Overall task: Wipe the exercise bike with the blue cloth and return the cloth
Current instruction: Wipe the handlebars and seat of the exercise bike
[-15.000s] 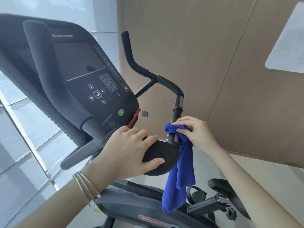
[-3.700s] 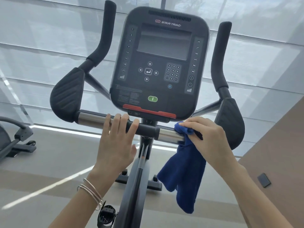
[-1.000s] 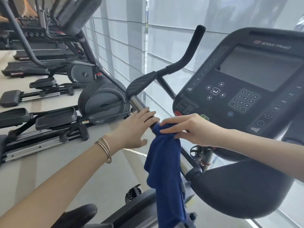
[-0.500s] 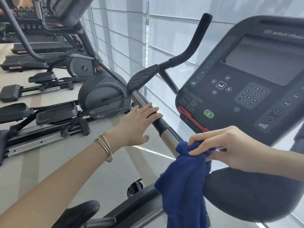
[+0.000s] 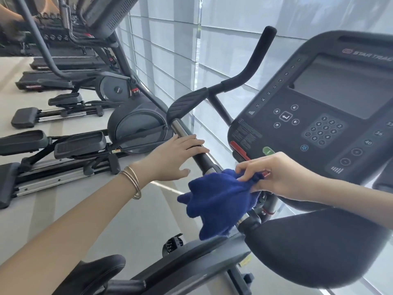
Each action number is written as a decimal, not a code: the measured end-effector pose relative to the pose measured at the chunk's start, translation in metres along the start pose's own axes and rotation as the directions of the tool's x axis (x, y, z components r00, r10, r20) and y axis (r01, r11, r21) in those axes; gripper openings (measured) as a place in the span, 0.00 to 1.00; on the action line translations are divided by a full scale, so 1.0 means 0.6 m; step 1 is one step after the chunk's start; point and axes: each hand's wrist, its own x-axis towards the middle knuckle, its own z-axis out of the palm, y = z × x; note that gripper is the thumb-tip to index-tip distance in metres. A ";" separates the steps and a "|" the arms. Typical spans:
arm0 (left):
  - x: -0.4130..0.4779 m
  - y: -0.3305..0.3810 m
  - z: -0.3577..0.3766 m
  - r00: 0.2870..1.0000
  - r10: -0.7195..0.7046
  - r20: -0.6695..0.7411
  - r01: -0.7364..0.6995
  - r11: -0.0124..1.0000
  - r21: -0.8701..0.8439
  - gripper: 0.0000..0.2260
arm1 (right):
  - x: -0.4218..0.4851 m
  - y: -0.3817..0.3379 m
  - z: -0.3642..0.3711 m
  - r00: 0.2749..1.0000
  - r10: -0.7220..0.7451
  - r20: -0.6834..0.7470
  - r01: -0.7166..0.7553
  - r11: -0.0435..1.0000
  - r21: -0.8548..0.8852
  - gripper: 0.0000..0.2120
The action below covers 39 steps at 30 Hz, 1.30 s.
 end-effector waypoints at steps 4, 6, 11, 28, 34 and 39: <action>-0.002 0.000 0.010 0.999 0.016 -0.037 -0.018 0.999 -0.049 0.30 | -0.033 -0.039 0.010 0.974 -0.225 0.002 0.221 0.954 -0.202 0.13; 0.000 -0.004 0.012 0.999 0.033 -0.029 -0.035 0.998 -0.044 0.30 | -0.023 -0.066 0.024 0.945 -0.326 0.017 0.302 0.853 -0.426 0.16; -0.013 -0.032 -0.002 0.995 0.099 -0.031 -0.101 0.993 -0.061 0.30 | 0.066 -0.101 0.073 0.987 -0.158 0.025 0.140 0.772 -0.620 0.19; -0.345 -0.161 0.104 0.995 0.043 0.085 -0.030 0.989 -0.147 0.28 | 0.026 -0.232 0.278 0.997 -0.056 -0.046 0.028 0.883 -0.468 0.21; -0.549 -0.212 0.198 0.952 -0.243 0.186 0.268 0.955 -0.124 0.30 | 0.044 -0.237 0.404 0.992 -0.107 -0.062 0.082 0.945 -0.317 0.19; -0.678 -0.208 0.263 0.851 -0.424 0.309 0.491 0.851 -0.187 0.32 | 0.087 -0.240 0.479 0.982 -0.096 -0.164 0.076 0.989 -0.124 0.16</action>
